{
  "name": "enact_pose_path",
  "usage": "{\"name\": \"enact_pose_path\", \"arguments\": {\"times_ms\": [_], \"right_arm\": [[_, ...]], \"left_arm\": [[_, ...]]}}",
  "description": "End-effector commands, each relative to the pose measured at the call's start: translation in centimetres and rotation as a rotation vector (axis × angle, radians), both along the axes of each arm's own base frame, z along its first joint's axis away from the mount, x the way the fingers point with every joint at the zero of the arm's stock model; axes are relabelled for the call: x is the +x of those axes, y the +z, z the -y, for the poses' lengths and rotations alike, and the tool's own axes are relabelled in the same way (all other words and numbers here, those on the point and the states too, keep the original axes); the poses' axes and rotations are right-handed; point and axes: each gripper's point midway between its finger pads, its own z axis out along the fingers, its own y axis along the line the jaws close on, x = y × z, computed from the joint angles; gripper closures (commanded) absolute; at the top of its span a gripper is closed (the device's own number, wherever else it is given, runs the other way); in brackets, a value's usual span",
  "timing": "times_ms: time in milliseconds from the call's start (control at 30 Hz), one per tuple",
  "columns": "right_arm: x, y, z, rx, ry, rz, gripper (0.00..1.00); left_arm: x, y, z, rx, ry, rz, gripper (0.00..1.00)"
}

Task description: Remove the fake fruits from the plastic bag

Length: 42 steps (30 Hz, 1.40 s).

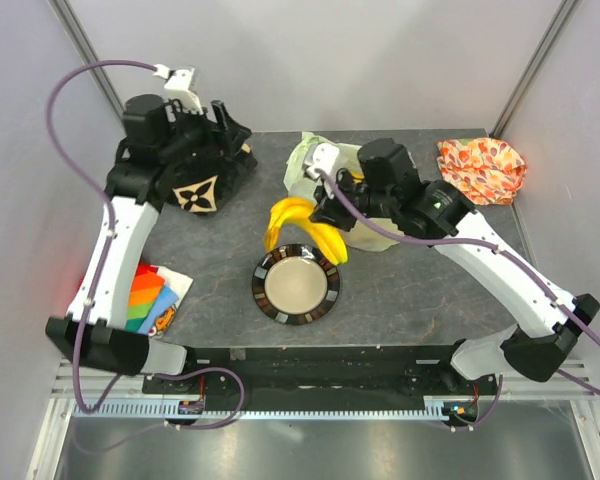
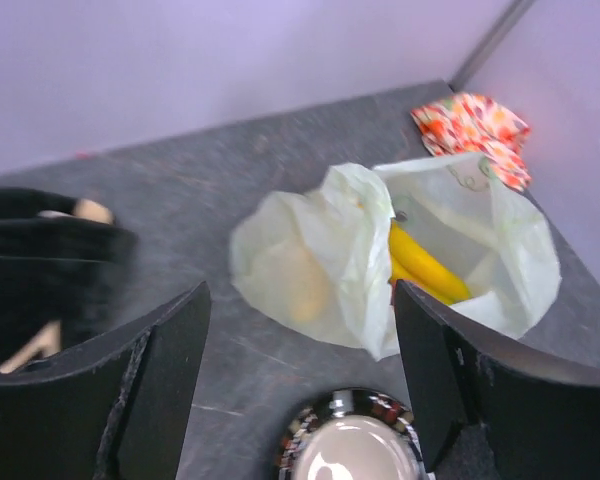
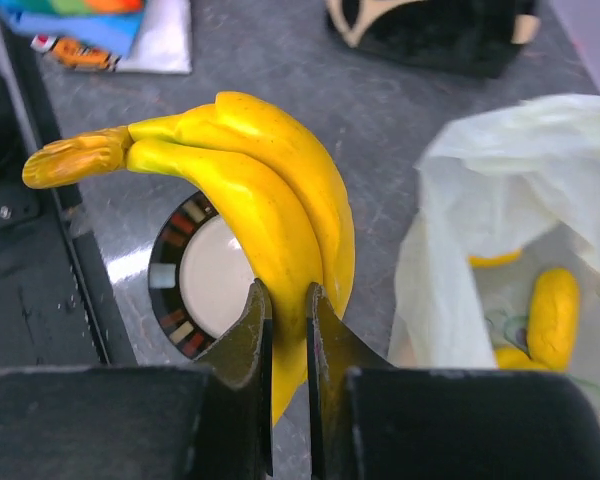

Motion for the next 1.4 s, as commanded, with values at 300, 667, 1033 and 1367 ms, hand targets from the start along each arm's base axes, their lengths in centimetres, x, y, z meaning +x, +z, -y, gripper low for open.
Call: {"name": "enact_pose_path", "arguments": {"times_ms": [300, 667, 1033, 1367], "right_arm": [[1.2, -15.2, -6.9, -0.397, 0.312, 0.139, 1.00], [3.0, -19.4, -8.7, -0.473, 0.366, 0.167, 1.00], [4.0, -22.1, -9.9, -0.483, 0.354, 0.185, 0.98], [3.2, -24.0, -9.3, -0.530, 0.348, 0.209, 0.75]], "left_arm": [[-6.8, 0.7, -7.8, 0.066, 0.108, 0.122, 0.18], [-8.0, 0.0, -8.7, 0.017, 0.109, 0.101, 0.18], [-7.2, -0.1, -8.5, -0.024, 0.092, 0.079, 0.18], [-6.7, -0.9, -8.0, -0.064, 0.071, 0.049, 0.19]]}}
